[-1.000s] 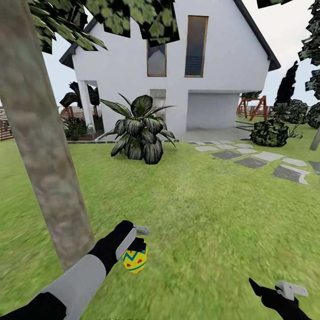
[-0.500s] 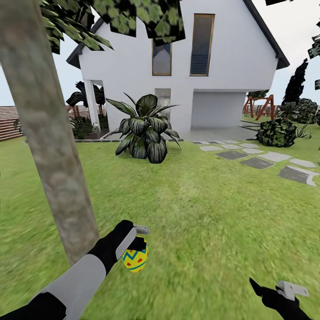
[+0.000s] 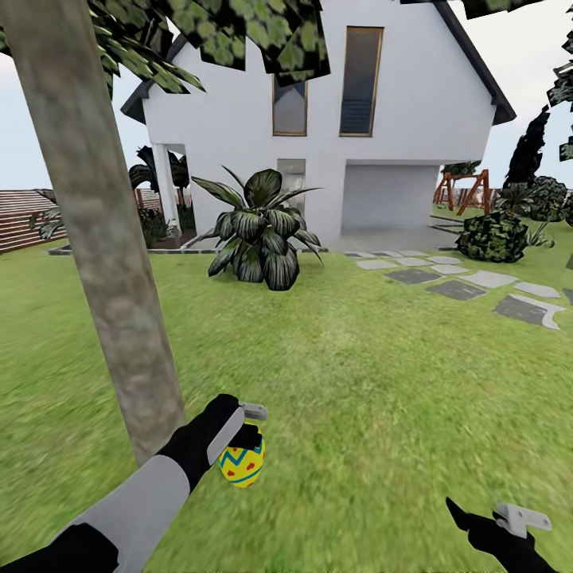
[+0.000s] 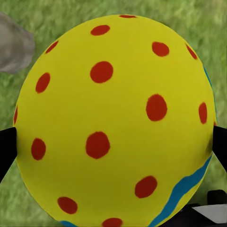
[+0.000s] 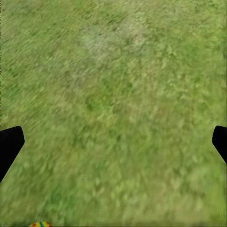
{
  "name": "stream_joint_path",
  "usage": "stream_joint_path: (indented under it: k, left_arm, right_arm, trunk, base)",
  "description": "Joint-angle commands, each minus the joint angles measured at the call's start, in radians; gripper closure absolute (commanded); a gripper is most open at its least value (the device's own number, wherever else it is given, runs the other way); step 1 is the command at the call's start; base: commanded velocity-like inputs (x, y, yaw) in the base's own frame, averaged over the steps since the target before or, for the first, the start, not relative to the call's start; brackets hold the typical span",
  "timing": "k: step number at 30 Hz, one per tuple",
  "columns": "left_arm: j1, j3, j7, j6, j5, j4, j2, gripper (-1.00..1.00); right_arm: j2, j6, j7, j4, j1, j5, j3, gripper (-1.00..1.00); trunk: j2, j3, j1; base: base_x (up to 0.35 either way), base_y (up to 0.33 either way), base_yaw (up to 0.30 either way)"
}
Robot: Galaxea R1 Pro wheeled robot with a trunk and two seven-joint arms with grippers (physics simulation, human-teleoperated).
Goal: Take the three Easter eggs out of the wicker basket on the lawn in the garden, then place them on the lawn next to a single tree (choose any tree) so that all three eggs are next to the same tree and none are left in the basket.
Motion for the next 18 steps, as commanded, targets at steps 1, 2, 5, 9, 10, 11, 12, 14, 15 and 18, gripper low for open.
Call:
stream_joint_path:
  k: [1, 2, 5, 9, 10, 11, 12, 14, 15, 18]
  left_arm:
    - [-0.001, -0.004, 0.009, 0.002, 0.011, -0.001, 0.001, 1.00]
    - [-0.001, -0.004, 0.009, 0.002, 0.011, -0.001, 0.001, 1.00]
    - [-0.001, -0.004, 0.009, 0.002, 0.011, -0.001, 0.001, 1.00]
    - [-0.001, -0.004, 0.009, 0.001, 0.011, -0.001, 0.001, 1.00]
    - [-0.001, -0.004, 0.009, 0.002, 0.011, -0.001, 0.001, 1.00]
    - [-0.001, -0.004, 0.009, 0.002, 0.011, 0.000, 0.001, 1.00]
    - [-0.001, -0.004, 0.009, 0.002, 0.011, -0.001, 0.001, 1.00]
    - [-0.001, -0.004, 0.009, 0.002, 0.011, -0.001, 0.001, 1.00]
    - [-0.001, -0.004, 0.009, 0.002, 0.011, -0.001, 0.001, 1.00]
    - [-0.001, -0.003, 0.009, 0.001, 0.011, -0.001, 0.001, 1.00]
  right_arm:
    - [0.001, 0.004, 0.007, -0.001, -0.001, 0.004, -0.002, -1.00]
    - [0.002, 0.004, 0.007, -0.001, -0.001, 0.004, -0.002, -1.00]
    - [0.001, 0.005, 0.007, -0.001, -0.001, 0.005, 0.001, -1.00]
    - [0.000, 0.006, 0.006, -0.001, -0.001, 0.006, 0.003, -1.00]
    - [0.000, 0.006, 0.006, -0.001, -0.001, 0.006, 0.003, -1.00]
    - [0.000, 0.006, 0.006, -0.001, -0.001, 0.006, 0.004, -1.00]
    - [0.000, 0.006, 0.006, -0.001, -0.001, 0.006, 0.004, -1.00]
    - [0.000, 0.006, 0.006, -0.001, -0.001, 0.006, 0.004, -1.00]
    - [0.001, 0.006, 0.006, -0.001, -0.001, 0.006, 0.004, -1.00]
    - [0.001, 0.006, 0.006, -0.001, -0.001, 0.005, 0.002, -1.00]
  trunk:
    - [-0.002, -0.002, 0.000]
    - [-0.002, -0.002, 0.000]
    - [-0.002, -0.002, 0.000]
    - [-0.002, -0.001, 0.000]
    - [-0.002, -0.001, 0.000]
    - [-0.002, -0.001, 0.000]
    - [-0.002, -0.001, 0.000]
    - [-0.002, -0.001, 0.000]
    - [-0.002, -0.001, 0.000]
    - [-0.002, -0.001, 0.000]
  base:
    - [-0.013, 0.000, 0.000]
    - [-0.008, 0.000, 0.000]
    - [-0.004, 0.000, 0.000]
    - [0.000, 0.000, 0.064]
    - [0.000, 0.000, 0.208]
    - [0.000, 0.000, 0.238]
    - [0.000, 0.000, 0.263]
    - [0.000, 0.000, 0.276]
    - [0.000, 0.000, 0.283]
    - [0.000, 0.000, 0.288]
